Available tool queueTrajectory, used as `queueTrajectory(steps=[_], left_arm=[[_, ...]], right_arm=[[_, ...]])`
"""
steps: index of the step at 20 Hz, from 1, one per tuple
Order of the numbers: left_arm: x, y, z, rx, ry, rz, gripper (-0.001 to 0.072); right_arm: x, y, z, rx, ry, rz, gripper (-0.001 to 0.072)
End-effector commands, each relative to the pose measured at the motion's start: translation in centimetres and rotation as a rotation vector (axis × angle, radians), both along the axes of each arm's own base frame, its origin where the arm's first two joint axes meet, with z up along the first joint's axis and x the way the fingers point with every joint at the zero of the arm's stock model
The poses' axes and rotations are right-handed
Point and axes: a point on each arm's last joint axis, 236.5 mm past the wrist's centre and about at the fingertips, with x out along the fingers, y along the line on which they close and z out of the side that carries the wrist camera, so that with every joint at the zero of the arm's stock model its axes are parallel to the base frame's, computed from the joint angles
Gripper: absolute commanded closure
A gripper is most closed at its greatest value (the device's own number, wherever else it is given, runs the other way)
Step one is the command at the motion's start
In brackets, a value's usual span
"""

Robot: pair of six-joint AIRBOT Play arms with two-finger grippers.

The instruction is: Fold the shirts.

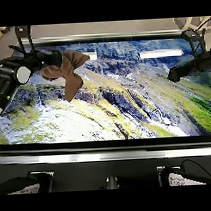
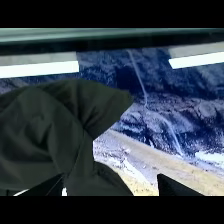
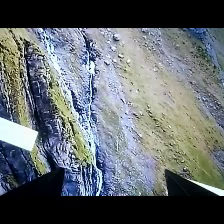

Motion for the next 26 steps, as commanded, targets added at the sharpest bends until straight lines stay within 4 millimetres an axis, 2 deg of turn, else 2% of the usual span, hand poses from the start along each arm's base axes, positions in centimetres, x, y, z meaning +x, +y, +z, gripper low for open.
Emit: queueTrajectory(steps=[1,2,4,5,6,7,8,9,11,12,14,16,19,22,26], left_arm=[[1.3,-0.5,1.9,-0.037,-0.103,-0.009,0.0103],[2.0,0.1,1.2,-0.037,-0.099,0.005,0.0213],[3.5,2.9,-1.3,-0.107,-0.029,0.102,0.0212],[4.1,5.0,-3.2,-0.203,0.047,0.205,0.0182],[4.9,7.5,-5.2,-0.326,0.114,0.331,0.0026],[5.9,9.5,-6.8,-0.438,0.154,0.418,-0.0013],[6.9,11.2,-8.6,-0.54,0.193,0.47,-0.0013],[7.5,12.3,-10.4,-0.653,0.246,0.517,-0.0013],[7.8,13.2,-14.5,-0.853,0.375,0.593,-0.0013],[7.4,13.5,-16.7,-0.871,0.435,0.621,-0.0013],[7.1,14.0,-19.9,-0.845,0.494,0.644,-0.0013],[7.7,14.1,-21.9,-0.849,0.497,0.658,-0.0013],[9.4,13.6,-23.6,-0.895,0.453,0.665,-0.0013],[11.4,14.1,-23.9,-0.938,0.351,0.671,-0.0013],[12.7,14.8,-24.8,-1.035,0.298,0.708,-0.0013]], right_arm=[[1.5,-0.1,0.8,0.001,-0.071,-0.011,0.0035],[1.6,-0.1,0.9,-0.001,-0.077,-0.011,0.0035],[1.6,-0.1,0.8,0.0,-0.076,-0.011,0.0035],[1.6,-0.1,0.8,0.0,-0.074,-0.011,0.0035],[1.6,-0.1,0.7,0.001,-0.072,-0.011,0.0035],[1.6,-0.1,0.7,0.001,-0.07,-0.011,0.0035],[1.6,-0.1,0.6,0.003,-0.07,-0.011,0.0035],[1.6,0.0,0.6,0.005,-0.07,-0.01,0.0035],[1.6,0.0,0.6,0.005,-0.069,-0.01,0.0035],[1.6,0.0,0.6,0.005,-0.07,-0.01,0.0035],[1.6,0.0,0.6,0.004,-0.07,-0.01,0.0037],[1.6,0.0,0.6,0.002,-0.071,-0.006,0.0038],[1.6,0.0,0.6,0.001,-0.071,-0.003,0.0037],[1.6,0.0,0.6,0.001,-0.071,-0.003,0.0037],[1.7,0.0,0.6,0.001,-0.071,-0.004,0.0039]])
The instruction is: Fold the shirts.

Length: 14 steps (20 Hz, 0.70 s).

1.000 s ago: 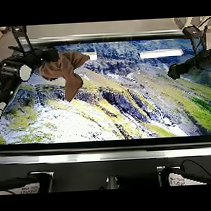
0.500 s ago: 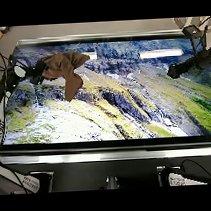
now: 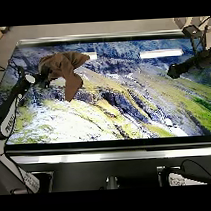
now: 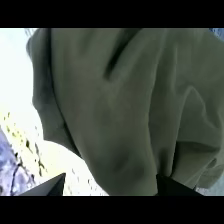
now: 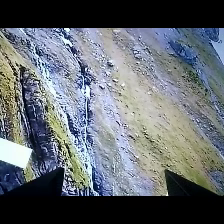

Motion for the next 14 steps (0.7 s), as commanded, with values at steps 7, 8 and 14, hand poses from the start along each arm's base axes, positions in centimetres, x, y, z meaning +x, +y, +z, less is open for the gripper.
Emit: queueTrajectory(steps=[7,8,14], left_arm=[[2.0,0.2,-0.6,-0.176,-0.079,0.143,0.0682],[2.1,0.0,0.8,-0.182,-0.099,0.142,0.0683],[-0.9,-3.2,26.1,0.298,-0.546,-0.17,0.0685]], right_arm=[[0.1,0.0,0.1,-0.017,-0.008,0.025,0.01],[0.1,0.0,0.1,-0.026,-0.011,0.039,0.0099],[-0.3,-0.2,5.2,-0.106,-0.15,0.099,0.0098]])
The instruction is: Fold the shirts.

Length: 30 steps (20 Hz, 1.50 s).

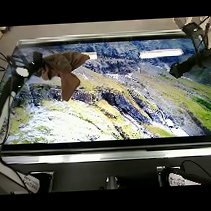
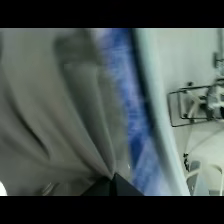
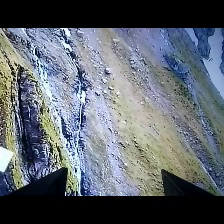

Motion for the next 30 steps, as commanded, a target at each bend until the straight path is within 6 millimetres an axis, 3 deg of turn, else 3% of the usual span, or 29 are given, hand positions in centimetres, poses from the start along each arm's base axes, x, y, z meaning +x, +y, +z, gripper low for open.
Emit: queueTrajectory(steps=[1,3,6,9,11,13,15,17,20,22,24,27,30], left_arm=[[-5.0,-3.3,17.3,0.34,-0.319,-0.124,0.0685],[-11.2,-7.4,27.3,0.362,-0.496,-0.181,0.0685],[-21.7,-13.3,37.7,0.393,-0.729,-0.291,0.0684],[-30.8,-17.2,43.7,0.418,-0.919,-0.383,0.0684],[-34.0,-19.3,44.5,0.392,-0.955,-0.46,0.0684],[-34.4,-21.8,41.1,0.492,-0.867,-0.596,0.0684],[-33.2,-23.2,33.2,0.648,-0.637,-0.76,0.0685],[-32.2,-22.8,23.7,0.718,-0.338,-0.872,0.0684],[-32.5,-22.6,10.9,0.696,-0.019,-0.977,0.0684],[-33.2,-22.5,3.5,0.636,0.143,-0.999,0.0683],[-34.1,-22.7,-2.4,0.526,0.275,-0.977,0.0683],[-36.0,-23.0,-7.1,0.426,0.387,-0.986,0.0683],[-36.3,-22.8,-7.8,0.432,0.399,-0.994,0.0683]], right_arm=[[-0.3,-0.2,5.6,-0.056,-0.148,0.023,0.0098],[-1.2,-0.1,11.7,-0.075,-0.299,0.006,0.0099],[-4.6,0.4,20.6,-0.072,-0.514,-0.031,0.01],[-10.0,0.6,26.9,-0.121,-0.678,-0.047,0.01],[-13.4,0.2,29.2,-0.166,-0.737,-0.07,0.0101],[-15.7,0.3,29.6,-0.178,-0.735,-0.076,0.01],[-16.8,0.7,26.2,-0.139,-0.584,-0.073,0.0099],[-17.4,1.0,20.3,-0.108,-0.324,-0.052,0.01],[-15.4,1.8,11.4,-0.04,-0.012,0.005,0.0101],[-13.7,4.2,4.8,0.079,0.148,0.076,0.01],[-12.5,6.6,-2.0,0.223,0.276,0.091,0.01],[-13.6,10.4,-10.2,0.44,0.459,0.105,0.0095],[-15.6,13.2,-15.0,0.595,0.581,0.102,0.0073]])
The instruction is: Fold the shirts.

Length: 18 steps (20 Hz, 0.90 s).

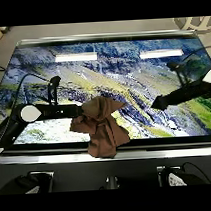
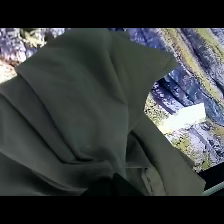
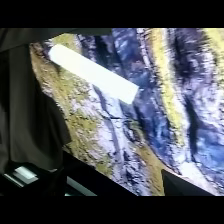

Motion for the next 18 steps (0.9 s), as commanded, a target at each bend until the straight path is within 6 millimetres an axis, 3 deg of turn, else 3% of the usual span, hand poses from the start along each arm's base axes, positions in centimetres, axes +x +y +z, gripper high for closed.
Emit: queueTrajectory(steps=[1,3,5,7,10,14,15,16,17,18], left_arm=[[-0.9,0.4,-2.4,0.0,0.063,0.022,0.0683],[-0.7,0.7,-2.4,0.0,0.063,0.032,0.0683],[-0.6,0.9,-2.4,0.0,0.063,0.038,0.0683],[-0.6,0.9,-2.4,0.0,0.063,0.039,0.0683],[-0.4,0.9,-2.2,-0.002,0.058,0.042,0.0683],[0.1,0.9,-1.9,-0.012,0.034,0.055,0.0683],[0.1,0.9,-1.9,-0.012,0.034,0.055,0.0683],[0.1,0.9,-1.9,-0.011,0.034,0.054,0.0683],[0.3,0.9,-1.8,-0.013,0.03,0.057,0.0683],[0.7,0.9,-1.5,-0.02,0.011,0.066,0.0683]], right_arm=[[-2.6,3.7,-5.8,0.184,0.158,-0.015,0.0073],[-5.4,5.0,-8.1,0.168,0.22,0.067,0.0071],[-8.2,7.2,-9.8,0.155,0.257,0.166,0.0002],[-9.9,9.2,-11.4,0.126,0.259,0.224,0.0001],[-10.9,11.4,-12.4,0.092,0.236,0.285,0.0003],[-9.9,13.6,-13.0,0.061,0.195,0.221,0.0028],[-10.1,14.3,-12.8,0.075,0.194,0.226,0.0069],[-10.4,14.9,-12.6,0.095,0.203,0.229,0.0297],[-10.7,15.4,-12.2,0.118,0.216,0.227,0.0588],[-10.7,15.8,-11.9,0.136,0.221,0.222,0.0686]])
